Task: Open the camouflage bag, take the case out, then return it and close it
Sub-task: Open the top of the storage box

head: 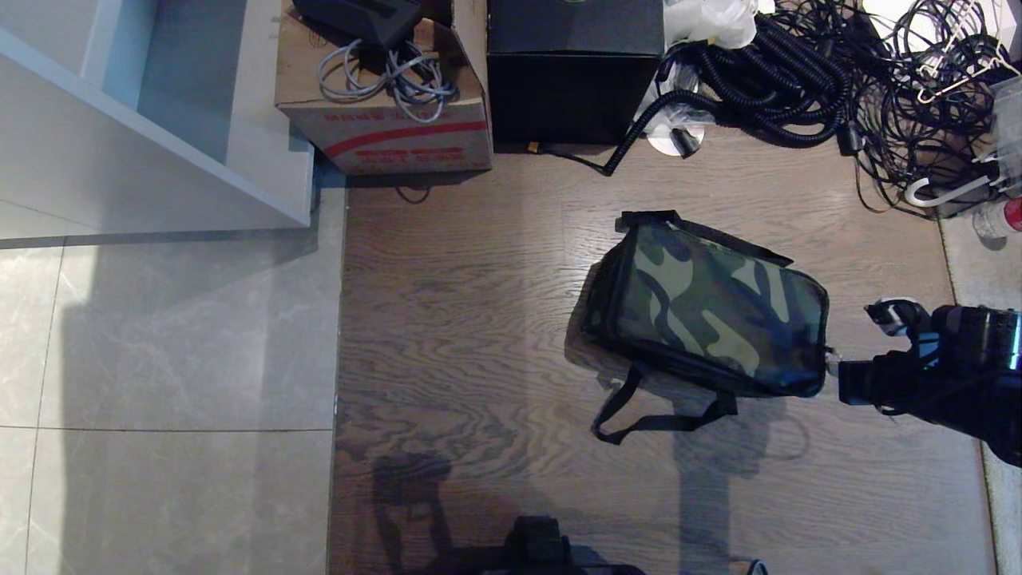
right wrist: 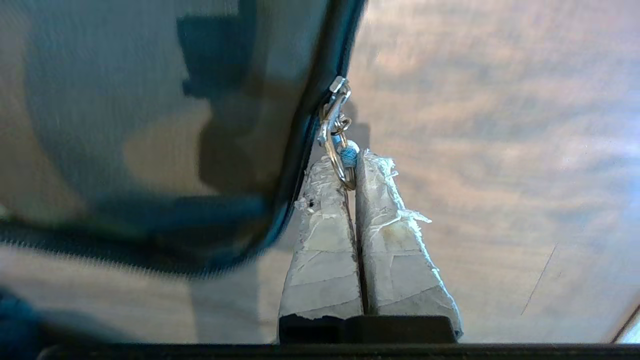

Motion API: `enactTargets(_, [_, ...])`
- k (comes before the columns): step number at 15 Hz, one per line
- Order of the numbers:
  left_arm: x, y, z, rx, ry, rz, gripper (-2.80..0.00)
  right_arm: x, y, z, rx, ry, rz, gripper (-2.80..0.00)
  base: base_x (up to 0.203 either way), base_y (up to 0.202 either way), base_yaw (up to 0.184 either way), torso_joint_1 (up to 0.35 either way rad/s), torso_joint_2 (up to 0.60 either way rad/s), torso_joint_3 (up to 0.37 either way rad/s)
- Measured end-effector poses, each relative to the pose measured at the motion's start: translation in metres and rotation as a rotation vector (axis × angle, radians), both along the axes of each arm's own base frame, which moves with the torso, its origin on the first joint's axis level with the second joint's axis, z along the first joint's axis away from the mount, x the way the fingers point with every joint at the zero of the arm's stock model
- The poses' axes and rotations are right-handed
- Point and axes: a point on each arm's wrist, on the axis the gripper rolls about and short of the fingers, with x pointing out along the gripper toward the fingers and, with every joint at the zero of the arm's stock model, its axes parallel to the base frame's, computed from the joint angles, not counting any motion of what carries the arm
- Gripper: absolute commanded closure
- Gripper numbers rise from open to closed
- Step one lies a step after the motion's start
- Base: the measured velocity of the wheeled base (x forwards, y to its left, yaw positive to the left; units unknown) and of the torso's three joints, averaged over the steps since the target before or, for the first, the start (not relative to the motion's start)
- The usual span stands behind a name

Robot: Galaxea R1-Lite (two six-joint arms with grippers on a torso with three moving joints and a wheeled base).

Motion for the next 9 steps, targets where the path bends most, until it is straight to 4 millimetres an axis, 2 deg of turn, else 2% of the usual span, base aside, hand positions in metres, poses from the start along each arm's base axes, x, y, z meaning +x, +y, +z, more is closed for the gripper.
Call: enactTargets(9, [0.0,0.0,0.0,0.0,0.0,0.0,0.0,0.044,-0.013,0.019,-0.038,-0.138,-0.006,0.0,0.0,0.0,0.0,0.0,0.0,0.0])
